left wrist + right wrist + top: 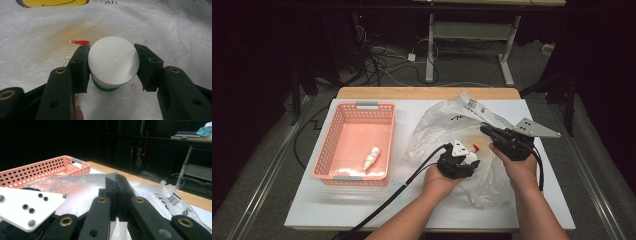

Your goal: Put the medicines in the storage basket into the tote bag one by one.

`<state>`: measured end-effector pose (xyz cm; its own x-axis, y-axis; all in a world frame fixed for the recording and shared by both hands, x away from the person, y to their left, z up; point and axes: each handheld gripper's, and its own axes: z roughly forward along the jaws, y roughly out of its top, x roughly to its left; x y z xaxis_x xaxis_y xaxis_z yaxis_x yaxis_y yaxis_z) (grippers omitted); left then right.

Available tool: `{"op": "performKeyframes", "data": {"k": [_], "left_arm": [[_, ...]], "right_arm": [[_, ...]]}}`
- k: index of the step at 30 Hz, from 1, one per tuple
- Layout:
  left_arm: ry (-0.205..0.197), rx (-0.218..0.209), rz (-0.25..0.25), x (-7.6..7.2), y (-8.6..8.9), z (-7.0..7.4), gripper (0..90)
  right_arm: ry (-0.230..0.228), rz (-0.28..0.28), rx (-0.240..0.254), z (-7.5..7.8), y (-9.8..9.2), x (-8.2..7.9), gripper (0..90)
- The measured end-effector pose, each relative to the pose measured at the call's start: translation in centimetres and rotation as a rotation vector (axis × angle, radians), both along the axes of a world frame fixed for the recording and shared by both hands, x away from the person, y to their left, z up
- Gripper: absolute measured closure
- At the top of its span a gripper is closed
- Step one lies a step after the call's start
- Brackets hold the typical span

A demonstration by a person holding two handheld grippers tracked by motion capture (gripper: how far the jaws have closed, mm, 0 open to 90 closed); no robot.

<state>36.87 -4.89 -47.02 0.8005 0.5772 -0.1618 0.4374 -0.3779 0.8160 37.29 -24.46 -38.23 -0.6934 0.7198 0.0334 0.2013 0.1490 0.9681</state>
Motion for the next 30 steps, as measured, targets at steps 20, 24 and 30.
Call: {"op": "performKeyframes", "data": {"k": [20,24,30], "left_arm": [[-0.015,0.009,0.007,0.7,-1.2,-0.9,47.0],[-0.014,0.005,0.007,0.8,-1.0,-0.4,39.8],[0.002,0.020,-0.035,0.1,-0.4,0.1,29.5]], "right_arm": [[0.003,-0.001,0.009,0.0,-0.1,0.0,90.0],[0.005,-0.001,0.009,0.0,-0.1,0.1,90.0],[0.005,0.004,0.005,0.0,0.0,0.0,90.0]]}}
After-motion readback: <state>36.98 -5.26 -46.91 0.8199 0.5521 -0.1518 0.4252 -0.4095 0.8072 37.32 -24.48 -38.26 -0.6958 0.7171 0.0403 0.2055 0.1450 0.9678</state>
